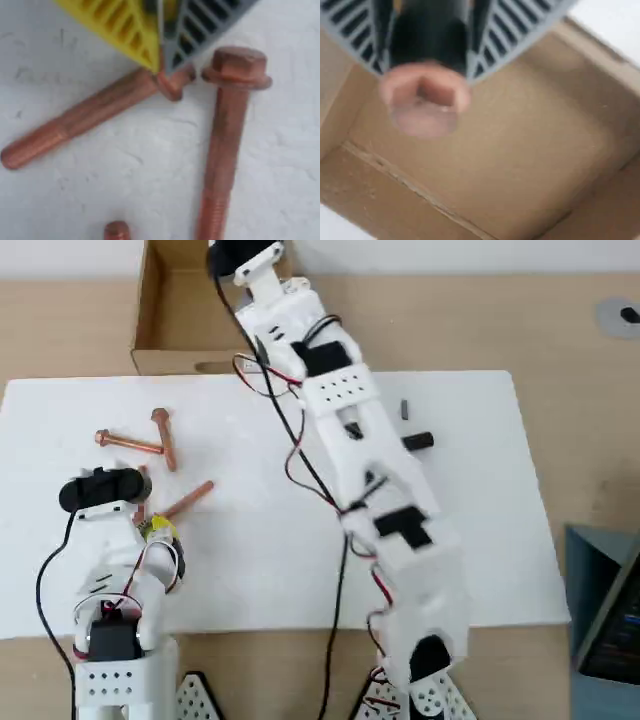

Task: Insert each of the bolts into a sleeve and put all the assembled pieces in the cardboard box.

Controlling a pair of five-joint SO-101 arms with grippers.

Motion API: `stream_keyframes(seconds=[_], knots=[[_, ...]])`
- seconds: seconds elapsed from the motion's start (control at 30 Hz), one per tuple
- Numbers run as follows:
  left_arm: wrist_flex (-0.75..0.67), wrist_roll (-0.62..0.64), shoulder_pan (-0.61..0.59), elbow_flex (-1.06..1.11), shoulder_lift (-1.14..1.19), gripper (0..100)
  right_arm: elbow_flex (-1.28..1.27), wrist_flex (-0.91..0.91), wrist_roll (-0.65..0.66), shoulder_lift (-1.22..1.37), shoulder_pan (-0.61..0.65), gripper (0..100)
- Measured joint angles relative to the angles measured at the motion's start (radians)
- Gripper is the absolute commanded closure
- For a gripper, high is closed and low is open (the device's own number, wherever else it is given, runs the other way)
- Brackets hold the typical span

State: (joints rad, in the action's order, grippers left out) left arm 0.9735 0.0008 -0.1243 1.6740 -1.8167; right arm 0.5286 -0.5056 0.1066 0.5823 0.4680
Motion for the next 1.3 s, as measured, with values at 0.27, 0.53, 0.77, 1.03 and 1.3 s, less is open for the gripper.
stream_keyframes(seconds=[0.27, 0.53, 0.77, 1.03, 1.3], knots=[[0.0, 0.0, 0.0, 0.0, 0.0, 100, 0.384, 0.003, 0.138, 0.374, 0.0, 98.6], [0.0, 0.0, 0.0, 0.0, 0.0, 100, 0.657, -0.143, 0.192, 0.598, 0.0, 85.9], [0.0, 0.0, 0.0, 0.0, 0.0, 100, 0.798, -0.224, 0.192, 0.664, 0.0, 85.7], [0.0, 0.0, 0.0, 0.0, 0.0, 100, 0.809, -0.224, 0.192, 0.667, 0.0, 85.8], [0.0, 0.0, 0.0, 0.0, 0.0, 100, 1.03, -0.41, 0.192, 0.672, -0.003, 85.8]])
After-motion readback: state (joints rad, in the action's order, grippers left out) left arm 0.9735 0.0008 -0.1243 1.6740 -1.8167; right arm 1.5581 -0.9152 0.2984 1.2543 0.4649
